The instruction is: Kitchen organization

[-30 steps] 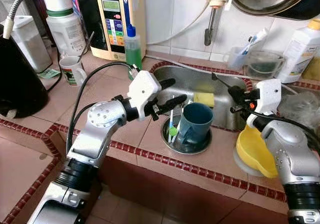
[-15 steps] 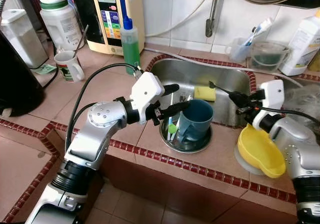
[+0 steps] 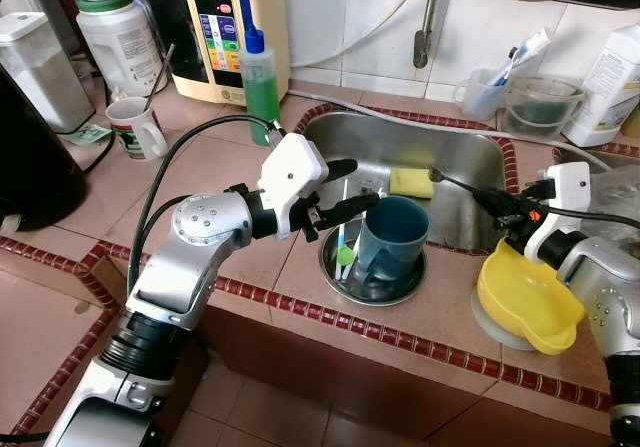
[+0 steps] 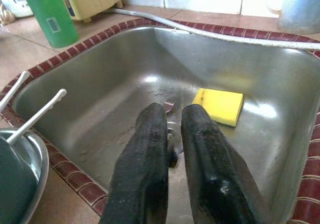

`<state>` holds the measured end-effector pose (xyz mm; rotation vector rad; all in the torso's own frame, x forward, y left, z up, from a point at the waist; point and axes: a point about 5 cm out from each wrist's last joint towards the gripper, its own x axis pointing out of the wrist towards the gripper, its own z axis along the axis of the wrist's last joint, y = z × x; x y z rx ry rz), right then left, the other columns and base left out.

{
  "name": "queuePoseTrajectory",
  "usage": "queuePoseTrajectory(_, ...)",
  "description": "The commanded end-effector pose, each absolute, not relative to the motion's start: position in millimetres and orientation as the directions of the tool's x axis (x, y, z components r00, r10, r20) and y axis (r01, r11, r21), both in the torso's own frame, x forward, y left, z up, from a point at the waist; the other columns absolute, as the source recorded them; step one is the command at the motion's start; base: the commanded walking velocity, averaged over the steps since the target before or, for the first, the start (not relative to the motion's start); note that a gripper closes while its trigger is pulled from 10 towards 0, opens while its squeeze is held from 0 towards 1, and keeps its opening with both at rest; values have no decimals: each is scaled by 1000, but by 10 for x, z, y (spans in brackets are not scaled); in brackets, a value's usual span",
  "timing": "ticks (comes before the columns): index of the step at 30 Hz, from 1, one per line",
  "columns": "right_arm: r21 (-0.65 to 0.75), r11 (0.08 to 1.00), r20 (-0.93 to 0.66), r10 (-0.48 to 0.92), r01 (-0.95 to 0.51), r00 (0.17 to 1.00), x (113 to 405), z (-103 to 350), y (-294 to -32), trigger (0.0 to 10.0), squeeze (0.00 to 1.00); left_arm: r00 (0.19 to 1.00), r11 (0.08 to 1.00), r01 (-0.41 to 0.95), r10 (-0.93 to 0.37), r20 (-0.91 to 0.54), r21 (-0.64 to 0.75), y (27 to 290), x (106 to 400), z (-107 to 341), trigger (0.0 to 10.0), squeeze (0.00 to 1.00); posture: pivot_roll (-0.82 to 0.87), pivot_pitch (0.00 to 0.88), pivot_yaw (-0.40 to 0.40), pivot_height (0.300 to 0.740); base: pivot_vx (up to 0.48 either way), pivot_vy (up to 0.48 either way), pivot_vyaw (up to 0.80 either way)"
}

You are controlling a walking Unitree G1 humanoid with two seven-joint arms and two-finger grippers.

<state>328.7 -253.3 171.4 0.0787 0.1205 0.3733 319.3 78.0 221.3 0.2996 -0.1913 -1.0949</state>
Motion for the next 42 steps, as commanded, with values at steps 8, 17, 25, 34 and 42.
queuePoseTrajectory(8, 115, 917, -18, 387, -382, 922, 3312, 1902, -2539, 10000, 1000, 459, 439, 831, -888, 24, 343, 802, 3242, 2296, 10000, 0, -109, 80, 43, 740, 0, 0, 0)
queuePoseTrajectory(17, 168, 912, 67, 369, -375, 927, 3334, 1970, -2548, 10000, 1000, 489, 472, 809, -871, 44, 351, 829, 3290, 2337, 10000, 0, -100, 58, 37, 740, 0, 0, 0)
queuePoseTrajectory(25, 218, 926, 240, 256, -309, 936, 3321, 2128, -2428, 10000, 1000, 659, 670, 682, -737, 150, 295, 967, 3453, 2352, 10000, 0, -99, 5, 30, 740, 0, 0, 0)
queuePoseTrajectory(34, 240, 953, 302, 110, -187, 947, 3272, 2148, -2424, 10000, 1000, 775, 801, 553, -595, 212, 228, 1175, 3592, 2379, 10000, 0, -92, 0, 23, 740, 0, 0, 0)
queuePoseTrajectory(42, 117, 993, 341, -20, -22, 940, 3144, 2154, -2308, 10000, 0, 843, 874, 457, -485, 231, 167, 1334, 3616, 2254, 10000, 0, -106, 0, 41, 740, 0, 0, 0)
